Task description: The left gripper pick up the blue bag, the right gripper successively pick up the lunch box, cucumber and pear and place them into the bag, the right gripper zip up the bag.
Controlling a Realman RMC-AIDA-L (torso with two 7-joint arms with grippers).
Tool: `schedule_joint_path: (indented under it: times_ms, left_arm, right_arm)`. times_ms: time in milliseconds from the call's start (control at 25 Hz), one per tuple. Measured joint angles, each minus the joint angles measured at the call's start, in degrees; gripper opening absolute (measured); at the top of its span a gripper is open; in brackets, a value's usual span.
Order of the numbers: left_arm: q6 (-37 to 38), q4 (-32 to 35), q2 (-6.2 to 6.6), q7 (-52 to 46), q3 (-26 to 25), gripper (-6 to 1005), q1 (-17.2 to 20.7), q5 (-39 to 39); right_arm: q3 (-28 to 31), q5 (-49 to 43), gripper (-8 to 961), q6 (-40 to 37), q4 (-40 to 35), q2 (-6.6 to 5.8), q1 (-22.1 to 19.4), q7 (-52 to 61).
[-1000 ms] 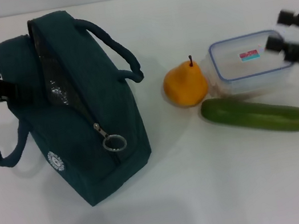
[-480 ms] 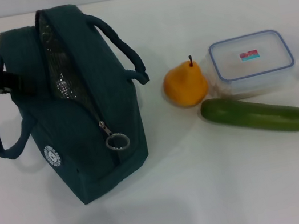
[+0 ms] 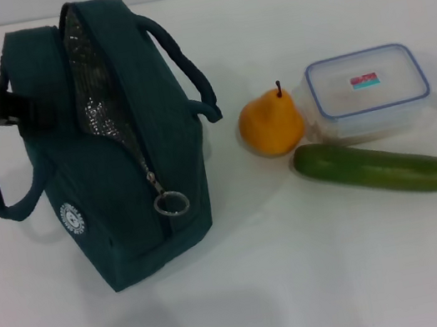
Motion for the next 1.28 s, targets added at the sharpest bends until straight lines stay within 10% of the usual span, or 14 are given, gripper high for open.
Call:
schedule_joint_path:
  times_ms: [1280]
  left_arm:
    - [0.09, 0.32, -0.42, 0.00, 0.30, 44, 0.35, 0.04]
  right_arm:
    - [-2.88, -0.35, 828, 3.05, 3.85, 2.66, 4.38, 0.85]
